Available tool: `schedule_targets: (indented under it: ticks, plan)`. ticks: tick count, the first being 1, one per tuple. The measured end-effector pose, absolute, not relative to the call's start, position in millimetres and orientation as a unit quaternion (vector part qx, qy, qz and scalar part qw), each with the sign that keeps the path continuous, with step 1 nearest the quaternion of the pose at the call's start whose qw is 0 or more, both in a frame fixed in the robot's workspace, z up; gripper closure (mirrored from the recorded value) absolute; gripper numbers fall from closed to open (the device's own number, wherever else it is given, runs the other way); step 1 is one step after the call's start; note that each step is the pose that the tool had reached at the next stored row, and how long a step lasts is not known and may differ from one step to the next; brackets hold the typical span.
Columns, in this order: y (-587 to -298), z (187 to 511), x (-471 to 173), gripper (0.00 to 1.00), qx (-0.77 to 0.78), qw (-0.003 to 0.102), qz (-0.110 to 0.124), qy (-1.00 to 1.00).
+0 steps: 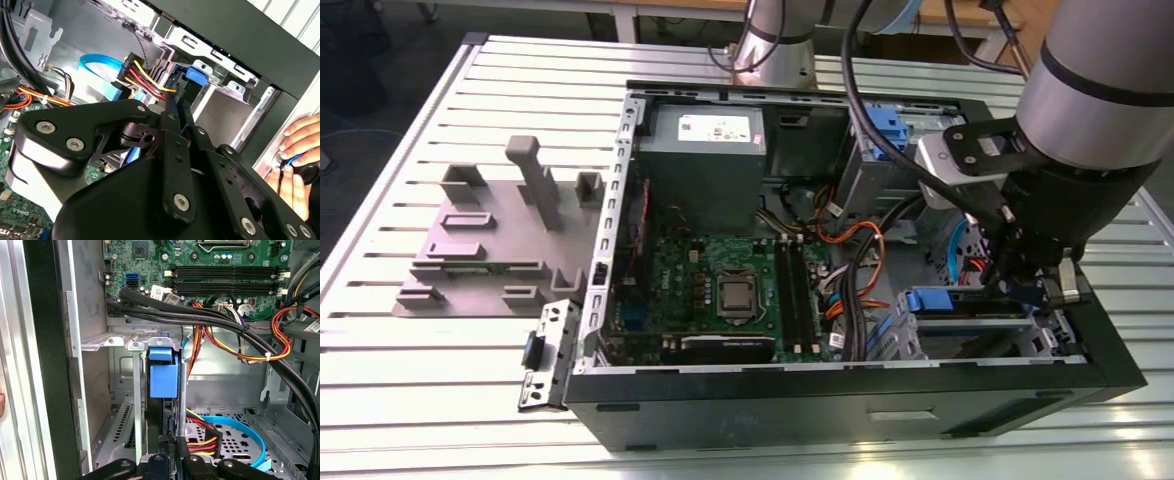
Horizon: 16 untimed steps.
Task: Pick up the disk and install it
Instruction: 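Insert the first disk wire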
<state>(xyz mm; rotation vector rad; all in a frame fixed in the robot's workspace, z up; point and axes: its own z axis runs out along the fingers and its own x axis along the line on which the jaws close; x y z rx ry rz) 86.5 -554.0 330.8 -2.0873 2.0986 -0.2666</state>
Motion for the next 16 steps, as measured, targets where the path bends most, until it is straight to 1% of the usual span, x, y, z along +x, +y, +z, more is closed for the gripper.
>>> schedule_targets:
  ticks: [4,16]
  plan:
    - [-554.1,330.3,86.5,0.83,-0.699,0.091,-0.084,0.704]
    - [-558.6,330.0,87.4,0.83,-0.696,0.094,-0.08,0.708]
